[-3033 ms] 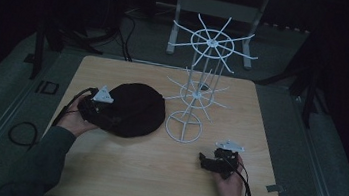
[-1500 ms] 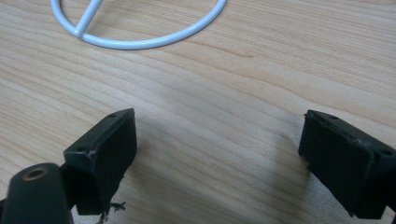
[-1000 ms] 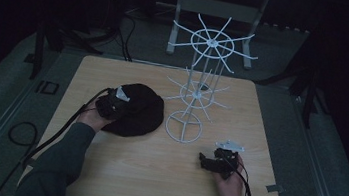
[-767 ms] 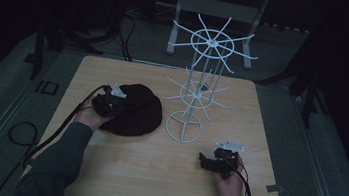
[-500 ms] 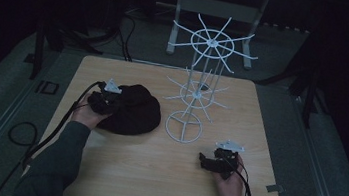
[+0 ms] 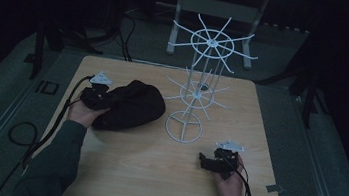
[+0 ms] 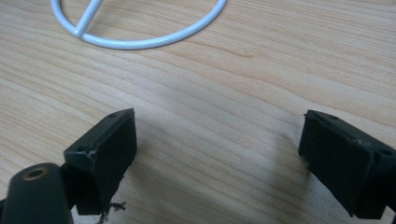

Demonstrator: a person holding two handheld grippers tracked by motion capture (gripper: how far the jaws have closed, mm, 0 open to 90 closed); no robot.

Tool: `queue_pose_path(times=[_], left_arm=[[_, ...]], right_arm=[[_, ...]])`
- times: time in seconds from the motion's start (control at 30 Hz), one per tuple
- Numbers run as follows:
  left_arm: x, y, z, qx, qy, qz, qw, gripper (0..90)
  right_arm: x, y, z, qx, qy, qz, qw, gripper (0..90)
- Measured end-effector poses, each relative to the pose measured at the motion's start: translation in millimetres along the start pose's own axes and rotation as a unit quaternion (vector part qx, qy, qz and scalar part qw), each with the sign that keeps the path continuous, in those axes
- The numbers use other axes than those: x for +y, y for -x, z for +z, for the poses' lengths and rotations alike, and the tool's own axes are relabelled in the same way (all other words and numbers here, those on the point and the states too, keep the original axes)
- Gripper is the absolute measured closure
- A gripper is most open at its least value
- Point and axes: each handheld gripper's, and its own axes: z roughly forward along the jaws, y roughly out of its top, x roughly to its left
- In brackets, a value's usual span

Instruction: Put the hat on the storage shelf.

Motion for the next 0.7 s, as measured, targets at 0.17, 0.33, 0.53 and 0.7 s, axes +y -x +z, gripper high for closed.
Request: queue_pose_path(times=[0.17, 0.33, 0.53, 0.7], left_arm=[[1.4, -0.1, -5.9, -0.011, 0.016, -0.011, 0.9997, 83.9], [2.0, 0.0, -10.9, -0.021, 0.029, -0.019, 0.9992, 83.9], [2.8, -0.2, -17.4, -0.035, 0.045, -0.028, 0.998, 83.9], [4.0, -2.0, -24.9, -0.051, 0.065, -0.04, 0.9958, 83.8]], right_arm=[[0.0, 0.0, 0.0, 0.0, 0.0, 0.0, 1.0, 11.1], [0.0, 0.0, 0.0, 0.0, 0.0, 0.0, 1.0, 11.1], [0.0, 0.0, 0.0, 0.0, 0.0, 0.0, 1.0, 11.1], [0.0, 0.0, 0.0, 0.0, 0.0, 0.0, 1.0, 11.1]])
